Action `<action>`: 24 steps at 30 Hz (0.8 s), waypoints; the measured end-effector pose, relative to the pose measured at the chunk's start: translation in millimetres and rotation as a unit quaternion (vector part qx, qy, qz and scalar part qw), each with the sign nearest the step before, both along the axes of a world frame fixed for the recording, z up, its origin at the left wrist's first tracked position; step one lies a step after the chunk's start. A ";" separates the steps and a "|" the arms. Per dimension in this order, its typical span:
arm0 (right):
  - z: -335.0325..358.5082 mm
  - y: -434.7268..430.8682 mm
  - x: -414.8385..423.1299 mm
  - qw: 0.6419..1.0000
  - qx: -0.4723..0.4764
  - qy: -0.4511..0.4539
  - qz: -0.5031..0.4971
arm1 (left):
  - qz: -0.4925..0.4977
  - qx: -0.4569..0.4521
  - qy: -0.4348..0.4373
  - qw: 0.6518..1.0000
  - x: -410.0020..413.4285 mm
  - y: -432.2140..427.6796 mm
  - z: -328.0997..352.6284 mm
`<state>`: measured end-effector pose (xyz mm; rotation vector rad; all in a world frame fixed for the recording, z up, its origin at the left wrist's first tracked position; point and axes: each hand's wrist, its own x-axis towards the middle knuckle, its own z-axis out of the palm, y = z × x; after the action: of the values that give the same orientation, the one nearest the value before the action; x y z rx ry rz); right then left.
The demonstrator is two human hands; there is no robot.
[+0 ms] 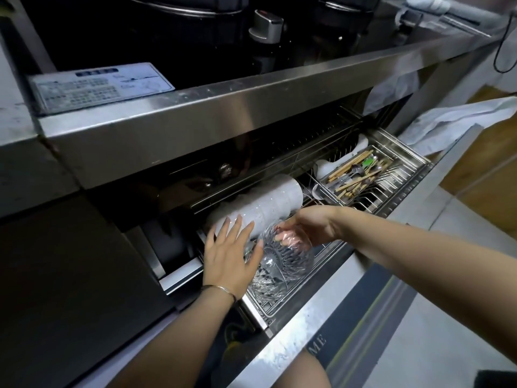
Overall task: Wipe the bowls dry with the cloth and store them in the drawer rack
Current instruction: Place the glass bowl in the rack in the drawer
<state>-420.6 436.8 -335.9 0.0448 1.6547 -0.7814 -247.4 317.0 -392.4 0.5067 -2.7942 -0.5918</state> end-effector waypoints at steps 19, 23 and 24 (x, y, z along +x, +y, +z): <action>-23.2 -11.0 2.0 0.997 0.029 0.006 0.073 | 0.003 -0.009 -0.013 1.000 0.7 0.3 0.7; -20.3 -10.7 6.7 0.996 0.015 0.005 0.087 | 0.000 -0.007 -0.015 1.000 1.0 0.1 1.3; -19.3 -10.6 8.0 0.996 0.009 0.000 0.092 | 0.001 -0.005 -0.014 1.000 0.8 0.1 1.5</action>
<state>-412.6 426.2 -355.2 -0.0944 1.6406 -0.6261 -246.6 317.1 -390.9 0.5184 -2.8217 -0.5752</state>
